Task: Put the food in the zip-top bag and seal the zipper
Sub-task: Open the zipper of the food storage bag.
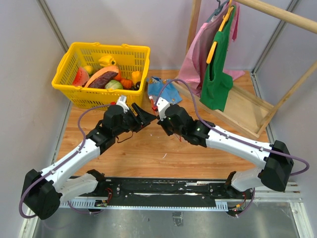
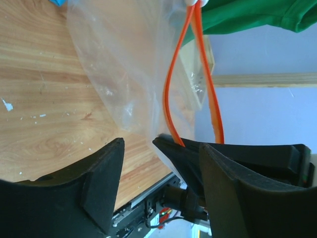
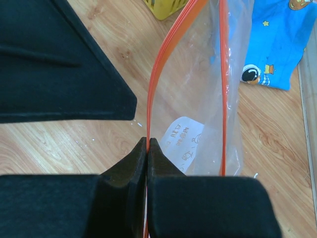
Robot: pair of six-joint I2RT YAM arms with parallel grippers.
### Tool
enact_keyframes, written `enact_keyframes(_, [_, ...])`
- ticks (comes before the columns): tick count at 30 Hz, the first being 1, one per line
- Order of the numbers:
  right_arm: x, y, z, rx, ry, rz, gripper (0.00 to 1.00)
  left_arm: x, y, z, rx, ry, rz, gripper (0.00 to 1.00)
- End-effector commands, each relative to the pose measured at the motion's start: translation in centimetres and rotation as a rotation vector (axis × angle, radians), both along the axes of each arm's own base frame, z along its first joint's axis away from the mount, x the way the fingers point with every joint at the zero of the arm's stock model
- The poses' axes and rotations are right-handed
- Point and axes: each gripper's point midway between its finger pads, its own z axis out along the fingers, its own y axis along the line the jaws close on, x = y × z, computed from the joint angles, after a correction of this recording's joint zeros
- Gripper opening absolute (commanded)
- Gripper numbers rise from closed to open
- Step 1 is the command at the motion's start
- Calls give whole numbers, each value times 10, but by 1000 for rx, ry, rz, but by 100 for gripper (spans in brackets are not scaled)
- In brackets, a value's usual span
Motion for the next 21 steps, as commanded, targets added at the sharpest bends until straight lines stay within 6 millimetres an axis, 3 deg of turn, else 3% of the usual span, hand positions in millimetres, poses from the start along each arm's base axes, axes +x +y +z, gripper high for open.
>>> enact_keyframes(1, [-3,20,27,93,-26,20,1,6,-7,11,-19,-23,7,62])
enact_keyframes(7, [-12,29,25,101,-16,56,1,10,-9,6,-13,-12,23,55])
enact_keyframes(14, [-19,35,24,105,-10,79,1,11,-11,5,-14,-9,29,54])
enact_keyframes(19, [-23,38,26,122,-12,103,2,11,-14,-3,1,15,26,44])
enact_keyframes(21, [-25,39,26,124,-8,113,4,11,-16,-1,11,4,14,33])
